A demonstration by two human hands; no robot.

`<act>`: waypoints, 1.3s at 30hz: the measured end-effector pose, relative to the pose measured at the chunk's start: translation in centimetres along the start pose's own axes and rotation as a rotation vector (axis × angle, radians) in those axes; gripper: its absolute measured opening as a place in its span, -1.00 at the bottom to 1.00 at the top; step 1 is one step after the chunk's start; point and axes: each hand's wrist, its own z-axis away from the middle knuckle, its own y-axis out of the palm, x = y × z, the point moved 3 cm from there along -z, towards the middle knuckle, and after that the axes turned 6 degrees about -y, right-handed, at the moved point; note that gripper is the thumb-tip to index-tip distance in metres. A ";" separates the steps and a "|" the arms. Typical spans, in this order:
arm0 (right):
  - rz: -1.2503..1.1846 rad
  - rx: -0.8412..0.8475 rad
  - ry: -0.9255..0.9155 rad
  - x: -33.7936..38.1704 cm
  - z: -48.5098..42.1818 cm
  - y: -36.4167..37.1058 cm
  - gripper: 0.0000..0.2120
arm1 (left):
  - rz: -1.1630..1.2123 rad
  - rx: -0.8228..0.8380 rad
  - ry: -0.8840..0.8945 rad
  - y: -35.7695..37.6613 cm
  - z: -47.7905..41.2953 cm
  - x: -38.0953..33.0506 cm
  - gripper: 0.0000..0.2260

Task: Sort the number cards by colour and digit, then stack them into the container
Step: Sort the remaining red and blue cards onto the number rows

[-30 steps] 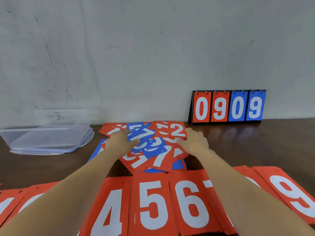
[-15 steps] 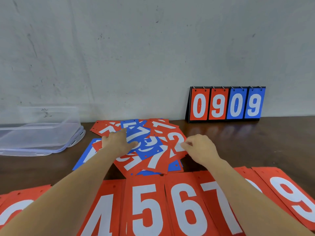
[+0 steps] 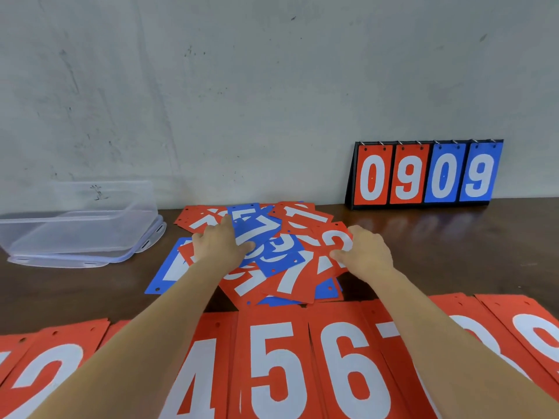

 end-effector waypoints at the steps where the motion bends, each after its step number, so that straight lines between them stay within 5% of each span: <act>1: 0.018 -0.002 -0.009 0.1 0.0 -0.1 -0.38 | -0.001 -0.015 0.010 -0.1 0.1 -0.2 -0.27; 11: 0.005 -0.022 -0.032 0.2 1.0 -0.2 -0.36 | 0.279 0.004 -0.013 -0.6 0.9 -0.6 -0.30; 18: 0.086 -0.040 -0.030 0.4 0.8 0.2 -0.33 | 0.595 -0.065 -0.078 -1.0 1.7 1.6 -0.53; 27: 0.018 -0.058 -0.065 1.2 0.9 0.2 -0.46 | 0.739 -0.094 -0.093 -1.9 3.2 2.6 -0.58; 39: -0.200 -0.119 -0.158 1.8 1.4 -0.7 -0.29 | 0.916 -0.148 -0.089 -4.4 5.5 3.7 -0.65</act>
